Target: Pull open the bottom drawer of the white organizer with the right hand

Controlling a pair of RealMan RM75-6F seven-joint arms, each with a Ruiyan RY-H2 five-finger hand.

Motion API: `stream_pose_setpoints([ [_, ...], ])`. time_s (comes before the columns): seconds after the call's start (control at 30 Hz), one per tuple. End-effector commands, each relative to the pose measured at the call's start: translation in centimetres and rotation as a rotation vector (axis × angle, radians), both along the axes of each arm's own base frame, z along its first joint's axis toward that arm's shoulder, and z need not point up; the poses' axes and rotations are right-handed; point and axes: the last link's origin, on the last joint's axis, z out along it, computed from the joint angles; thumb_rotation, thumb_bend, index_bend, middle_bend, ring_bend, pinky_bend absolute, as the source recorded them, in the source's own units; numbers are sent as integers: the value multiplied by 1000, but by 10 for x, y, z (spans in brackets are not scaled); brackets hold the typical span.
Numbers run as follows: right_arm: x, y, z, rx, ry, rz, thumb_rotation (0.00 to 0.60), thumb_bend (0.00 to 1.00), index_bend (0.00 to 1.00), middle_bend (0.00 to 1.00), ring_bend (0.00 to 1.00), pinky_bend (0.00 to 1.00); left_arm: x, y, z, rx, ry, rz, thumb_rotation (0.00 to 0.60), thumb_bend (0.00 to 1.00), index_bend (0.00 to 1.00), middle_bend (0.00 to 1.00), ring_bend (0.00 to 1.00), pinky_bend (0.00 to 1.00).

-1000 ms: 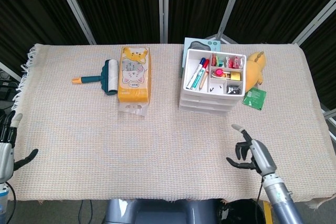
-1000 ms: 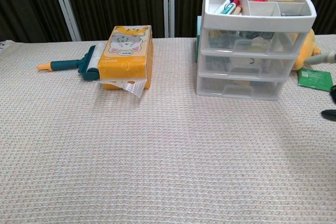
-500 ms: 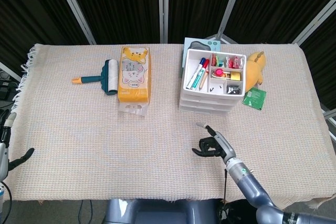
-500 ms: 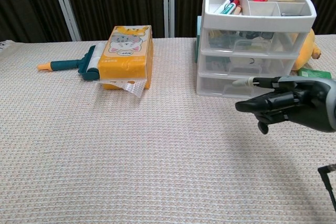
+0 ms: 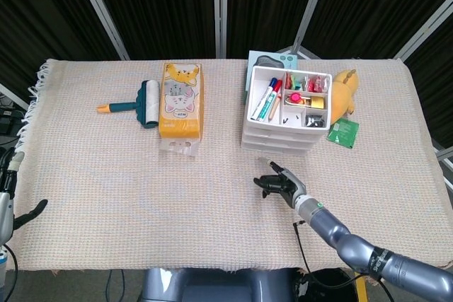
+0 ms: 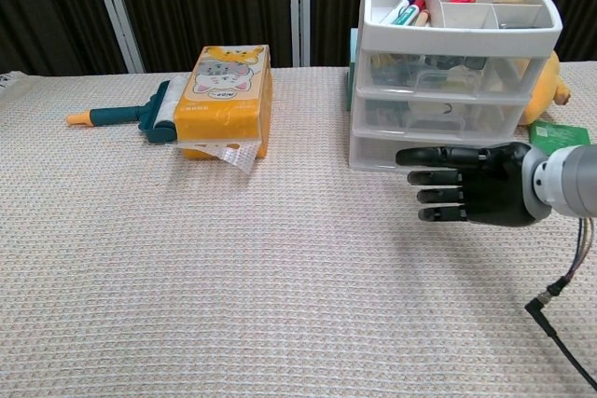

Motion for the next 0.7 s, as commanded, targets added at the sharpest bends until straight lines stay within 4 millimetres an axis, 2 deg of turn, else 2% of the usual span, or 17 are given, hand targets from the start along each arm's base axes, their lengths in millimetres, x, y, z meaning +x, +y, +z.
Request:
stream_pose_setpoints([
  [0.03, -2, -10, -3, 16, -68, -64, 600, 241, 147, 782, 781, 663, 0, 0, 0, 2, -1, 1, 600, 32, 0, 0, 0, 0],
  [0.7, -25, -31, -17, 16, -166, -237, 600, 267, 195, 782, 781, 663, 2, -3, 1, -4, -16, -21, 600, 32, 0, 0, 0, 0],
])
